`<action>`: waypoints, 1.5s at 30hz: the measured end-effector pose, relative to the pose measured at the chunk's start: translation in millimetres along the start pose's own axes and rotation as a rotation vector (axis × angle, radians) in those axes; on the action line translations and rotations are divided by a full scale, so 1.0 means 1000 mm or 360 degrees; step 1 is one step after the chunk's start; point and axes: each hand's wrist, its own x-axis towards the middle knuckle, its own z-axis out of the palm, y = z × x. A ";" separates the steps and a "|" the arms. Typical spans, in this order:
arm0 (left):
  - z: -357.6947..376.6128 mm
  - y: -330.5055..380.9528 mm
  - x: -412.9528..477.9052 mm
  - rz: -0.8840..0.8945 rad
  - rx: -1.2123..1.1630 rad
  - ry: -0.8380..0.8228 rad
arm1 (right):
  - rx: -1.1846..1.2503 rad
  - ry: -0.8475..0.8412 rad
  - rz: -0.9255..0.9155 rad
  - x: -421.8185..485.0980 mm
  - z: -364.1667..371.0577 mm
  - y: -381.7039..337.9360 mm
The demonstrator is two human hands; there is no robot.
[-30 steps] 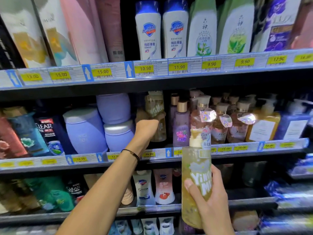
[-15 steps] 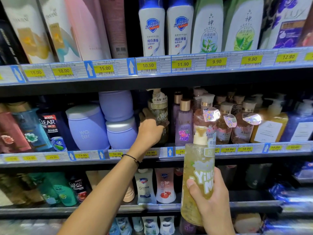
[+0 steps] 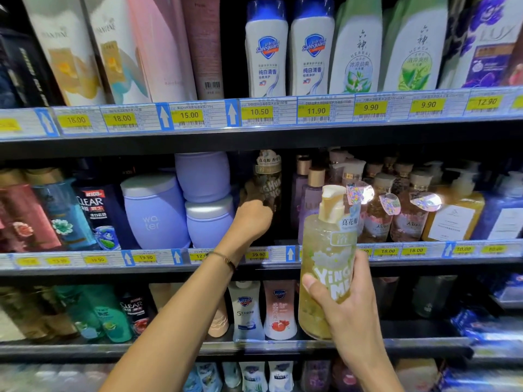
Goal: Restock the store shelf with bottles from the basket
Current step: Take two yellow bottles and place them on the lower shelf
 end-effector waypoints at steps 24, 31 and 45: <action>-0.043 -0.150 -0.101 0.0832 0.0761 0.0729 | -0.0293 0.0045 -0.0473 0.084 0.057 -0.002; -0.040 -0.156 -0.100 0.0865 0.0759 0.0774 | -0.0613 0.0034 -0.0263 0.088 0.078 0.007; -0.026 -0.165 -0.092 0.0906 0.0658 0.0918 | -0.1162 0.0176 -0.0325 0.086 0.084 0.014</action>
